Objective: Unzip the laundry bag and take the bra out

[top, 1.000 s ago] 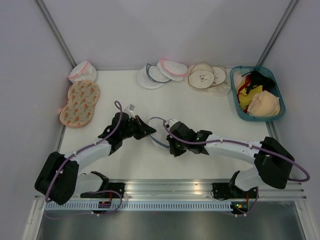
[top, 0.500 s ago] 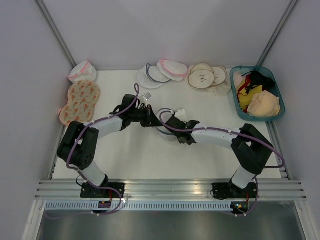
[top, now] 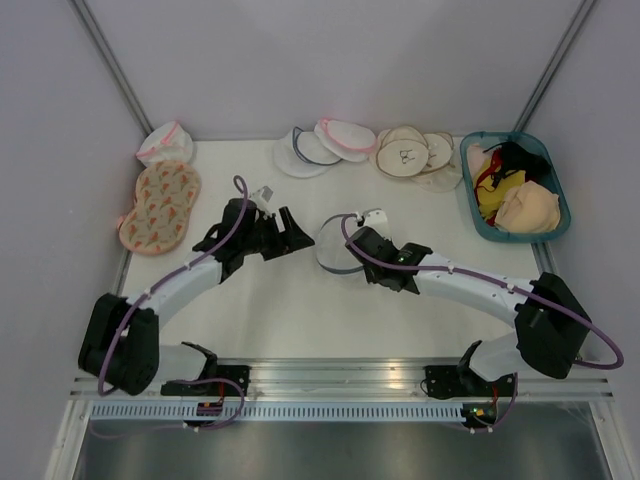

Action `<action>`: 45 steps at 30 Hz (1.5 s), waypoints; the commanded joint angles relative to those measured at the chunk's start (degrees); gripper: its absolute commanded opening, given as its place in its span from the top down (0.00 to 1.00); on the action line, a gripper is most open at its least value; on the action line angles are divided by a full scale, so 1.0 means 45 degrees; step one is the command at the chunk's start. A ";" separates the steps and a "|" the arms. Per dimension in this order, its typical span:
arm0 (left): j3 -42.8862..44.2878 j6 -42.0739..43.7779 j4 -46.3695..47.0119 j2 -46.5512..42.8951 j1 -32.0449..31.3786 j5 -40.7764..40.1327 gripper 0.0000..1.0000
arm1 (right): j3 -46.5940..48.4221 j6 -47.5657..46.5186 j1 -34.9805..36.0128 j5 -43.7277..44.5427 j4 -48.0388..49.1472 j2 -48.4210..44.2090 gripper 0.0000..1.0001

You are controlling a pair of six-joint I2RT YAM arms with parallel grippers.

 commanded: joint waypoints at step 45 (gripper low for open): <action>-0.2460 -0.3301 0.3138 -0.0227 0.0990 0.0962 0.98 | -0.0166 -0.0792 0.2019 -0.4508 -0.0145 0.2160 0.99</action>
